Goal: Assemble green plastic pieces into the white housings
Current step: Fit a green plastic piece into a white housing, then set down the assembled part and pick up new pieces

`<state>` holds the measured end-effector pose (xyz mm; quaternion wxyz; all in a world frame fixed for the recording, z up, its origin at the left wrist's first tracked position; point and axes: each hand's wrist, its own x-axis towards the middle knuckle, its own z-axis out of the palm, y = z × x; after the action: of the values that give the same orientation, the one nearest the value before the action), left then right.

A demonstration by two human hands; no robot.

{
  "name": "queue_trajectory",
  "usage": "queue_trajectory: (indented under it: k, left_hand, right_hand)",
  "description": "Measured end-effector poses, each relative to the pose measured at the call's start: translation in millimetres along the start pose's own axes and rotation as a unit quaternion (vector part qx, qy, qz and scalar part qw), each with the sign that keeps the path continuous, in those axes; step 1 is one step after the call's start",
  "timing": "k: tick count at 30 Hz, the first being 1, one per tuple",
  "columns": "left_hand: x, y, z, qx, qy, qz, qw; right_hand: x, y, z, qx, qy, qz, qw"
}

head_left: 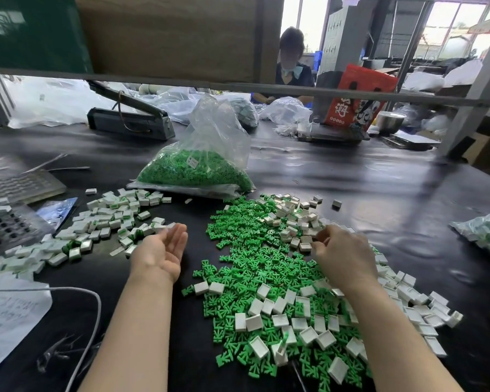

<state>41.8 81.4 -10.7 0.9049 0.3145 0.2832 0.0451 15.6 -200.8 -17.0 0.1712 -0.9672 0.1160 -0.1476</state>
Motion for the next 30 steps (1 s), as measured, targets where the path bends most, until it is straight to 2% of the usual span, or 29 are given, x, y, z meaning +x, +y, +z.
queue_trajectory:
  k: [4,8,11,15,22,30]
  left_hand:
    - [1,12,-3,-0.088,-0.006,0.043,0.995]
    - [-7,12,0,-0.106,-0.036,0.049,0.993]
    - [-16,5,7,-0.026,-0.053,0.043,0.997]
    - [-26,-9,17,0.114,-0.099,0.033,0.988]
    - [-36,-37,27,0.337,-0.194,0.078,0.918]
    - [-40,-55,29,0.444,-0.229,0.106,0.860]
  right_hand:
    - [1,5,-1,-0.074,-0.006,0.003,0.997]
    - [0,0,3,-0.037,-0.006,-0.029,0.999]
    - [-1,-5,10,-0.065,-0.010,-0.061,0.996]
    - [-1,-6,13,-0.075,-0.017,-0.058,0.995]
    - [-2,-6,13,-0.090,-0.010,-0.082,0.992]
    - [0,-3,14,-0.107,-0.001,-0.099,0.989]
